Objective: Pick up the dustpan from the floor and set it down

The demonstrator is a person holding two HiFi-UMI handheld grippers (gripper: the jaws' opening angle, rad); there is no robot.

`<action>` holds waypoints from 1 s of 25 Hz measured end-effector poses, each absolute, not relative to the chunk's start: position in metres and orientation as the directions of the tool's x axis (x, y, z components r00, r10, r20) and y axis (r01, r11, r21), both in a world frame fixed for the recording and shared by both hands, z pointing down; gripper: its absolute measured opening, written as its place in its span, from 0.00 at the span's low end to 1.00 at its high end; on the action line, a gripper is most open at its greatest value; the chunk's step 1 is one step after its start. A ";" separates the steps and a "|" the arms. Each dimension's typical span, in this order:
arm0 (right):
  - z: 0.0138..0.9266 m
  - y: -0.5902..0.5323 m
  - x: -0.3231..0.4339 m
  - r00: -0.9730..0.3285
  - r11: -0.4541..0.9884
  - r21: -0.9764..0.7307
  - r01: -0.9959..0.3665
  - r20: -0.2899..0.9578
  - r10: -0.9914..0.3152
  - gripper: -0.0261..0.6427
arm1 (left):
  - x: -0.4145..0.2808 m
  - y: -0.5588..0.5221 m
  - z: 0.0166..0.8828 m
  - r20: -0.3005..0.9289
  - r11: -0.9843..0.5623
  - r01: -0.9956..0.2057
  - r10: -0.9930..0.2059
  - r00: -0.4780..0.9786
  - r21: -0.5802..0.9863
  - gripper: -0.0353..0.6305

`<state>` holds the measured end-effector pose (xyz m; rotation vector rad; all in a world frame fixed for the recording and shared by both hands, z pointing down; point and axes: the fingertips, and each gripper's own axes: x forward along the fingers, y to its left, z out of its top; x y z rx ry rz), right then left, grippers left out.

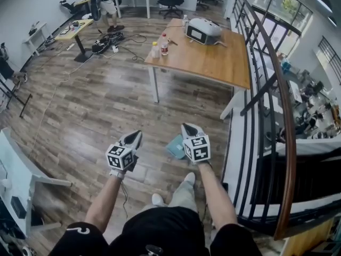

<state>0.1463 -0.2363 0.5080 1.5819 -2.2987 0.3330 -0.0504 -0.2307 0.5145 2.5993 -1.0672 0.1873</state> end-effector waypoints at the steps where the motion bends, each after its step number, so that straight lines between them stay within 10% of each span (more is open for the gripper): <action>1: 0.502 -0.233 0.140 -0.335 0.362 -0.003 -0.932 0.390 -0.858 0.03 | -0.056 -0.228 0.509 0.234 -0.668 -0.703 -0.663 0.711 0.242 0.05; 25: 0.451 -0.195 0.093 -0.363 0.387 0.016 -0.922 0.318 -0.876 0.03 | -0.123 -0.201 0.444 0.138 -0.672 -0.714 -0.702 0.699 0.199 0.05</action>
